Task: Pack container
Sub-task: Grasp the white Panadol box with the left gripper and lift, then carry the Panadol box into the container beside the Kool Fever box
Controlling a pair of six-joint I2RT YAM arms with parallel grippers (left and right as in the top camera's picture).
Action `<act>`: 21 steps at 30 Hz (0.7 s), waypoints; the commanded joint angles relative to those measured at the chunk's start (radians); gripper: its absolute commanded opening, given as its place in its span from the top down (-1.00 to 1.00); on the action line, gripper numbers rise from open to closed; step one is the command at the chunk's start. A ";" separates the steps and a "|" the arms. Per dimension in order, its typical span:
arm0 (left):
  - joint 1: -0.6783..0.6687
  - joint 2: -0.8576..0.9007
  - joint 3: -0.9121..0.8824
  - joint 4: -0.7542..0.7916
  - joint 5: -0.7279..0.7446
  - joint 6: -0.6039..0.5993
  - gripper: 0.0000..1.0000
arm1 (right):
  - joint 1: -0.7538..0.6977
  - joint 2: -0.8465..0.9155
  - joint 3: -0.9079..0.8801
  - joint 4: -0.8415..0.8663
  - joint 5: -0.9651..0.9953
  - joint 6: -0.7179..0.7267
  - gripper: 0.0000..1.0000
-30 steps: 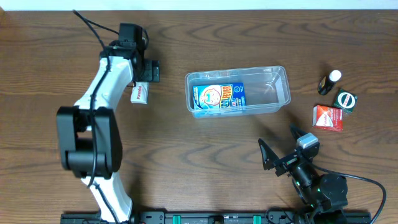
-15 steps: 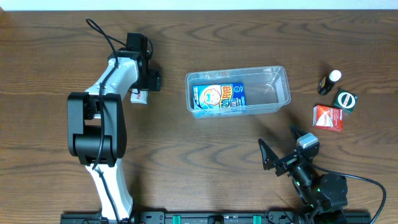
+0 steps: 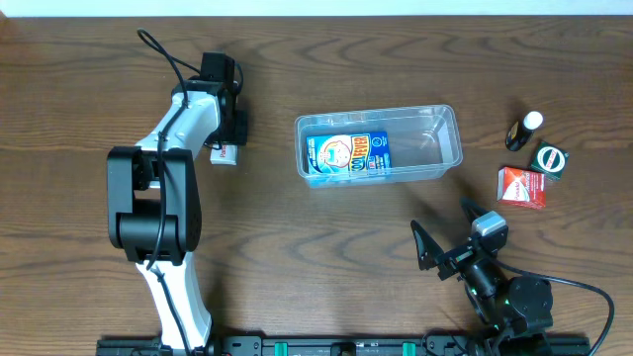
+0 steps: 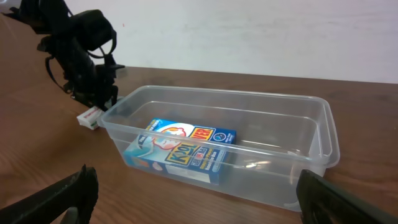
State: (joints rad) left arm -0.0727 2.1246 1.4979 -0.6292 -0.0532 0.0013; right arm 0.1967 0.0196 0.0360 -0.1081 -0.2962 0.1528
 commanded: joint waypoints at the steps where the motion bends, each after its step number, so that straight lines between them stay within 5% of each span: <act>1: 0.005 -0.024 0.001 -0.005 -0.012 0.005 0.03 | 0.001 0.000 -0.005 0.000 0.001 0.011 -0.98; 8: 0.005 -0.079 0.008 -0.014 -0.011 0.005 0.04 | 0.001 0.000 -0.005 0.000 0.001 0.011 -0.98; 21: -0.094 -0.477 0.010 -0.045 0.076 0.060 0.04 | 0.001 0.000 -0.005 0.000 0.001 0.011 -0.98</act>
State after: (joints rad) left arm -0.1108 1.7302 1.4982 -0.6762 -0.0284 0.0082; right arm 0.1967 0.0196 0.0360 -0.1081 -0.2958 0.1528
